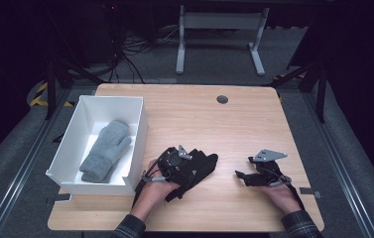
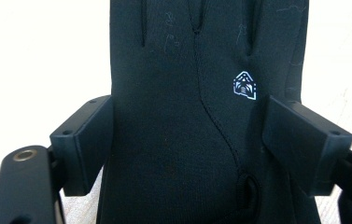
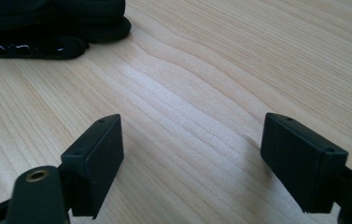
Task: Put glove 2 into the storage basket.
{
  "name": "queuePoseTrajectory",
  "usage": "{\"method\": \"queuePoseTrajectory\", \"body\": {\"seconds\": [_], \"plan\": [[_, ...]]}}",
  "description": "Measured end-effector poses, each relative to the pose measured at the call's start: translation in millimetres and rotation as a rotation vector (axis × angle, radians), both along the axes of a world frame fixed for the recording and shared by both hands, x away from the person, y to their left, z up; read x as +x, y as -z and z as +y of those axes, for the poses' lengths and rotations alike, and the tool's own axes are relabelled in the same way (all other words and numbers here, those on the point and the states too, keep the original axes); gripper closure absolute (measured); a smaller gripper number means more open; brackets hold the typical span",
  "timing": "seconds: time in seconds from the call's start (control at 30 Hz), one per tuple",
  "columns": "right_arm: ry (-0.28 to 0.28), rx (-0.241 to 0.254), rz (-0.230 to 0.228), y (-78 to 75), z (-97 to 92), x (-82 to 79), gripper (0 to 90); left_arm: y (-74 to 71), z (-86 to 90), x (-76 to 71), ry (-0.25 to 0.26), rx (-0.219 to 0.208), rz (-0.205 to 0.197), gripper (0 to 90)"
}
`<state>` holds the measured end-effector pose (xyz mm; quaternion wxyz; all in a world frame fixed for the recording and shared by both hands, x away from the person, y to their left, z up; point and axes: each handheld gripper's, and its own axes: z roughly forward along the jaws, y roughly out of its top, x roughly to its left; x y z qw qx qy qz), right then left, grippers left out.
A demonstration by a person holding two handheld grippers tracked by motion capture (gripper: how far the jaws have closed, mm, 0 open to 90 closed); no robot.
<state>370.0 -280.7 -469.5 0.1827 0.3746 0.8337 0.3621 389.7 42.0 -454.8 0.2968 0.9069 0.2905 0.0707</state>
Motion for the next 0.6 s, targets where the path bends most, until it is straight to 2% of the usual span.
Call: {"method": "queuePoseTrajectory", "body": {"seconds": [0.17, 0.23, 0.43, 0.6], "plan": [[-0.001, 0.001, 0.000, 0.1, 0.0, 0.0, 21.6, -0.2, -0.1, -0.5, 0.006, 0.004, 0.003, 23.6], [0.000, 0.000, 0.000, 0.0, 0.1, 0.0, 21.7, -1.6, -0.1, -1.3, 0.009, 0.004, 0.015, 27.8], [0.000, 0.002, 0.000, 0.1, 0.2, -0.1, 21.7, -6.5, -1.3, -3.7, 0.034, 0.006, 0.054, 55.1], [0.001, 0.002, 0.001, 0.1, 0.2, -0.2, 21.7, -9.2, -5.4, -6.4, 0.026, 0.023, 0.072, 64.6]]}}
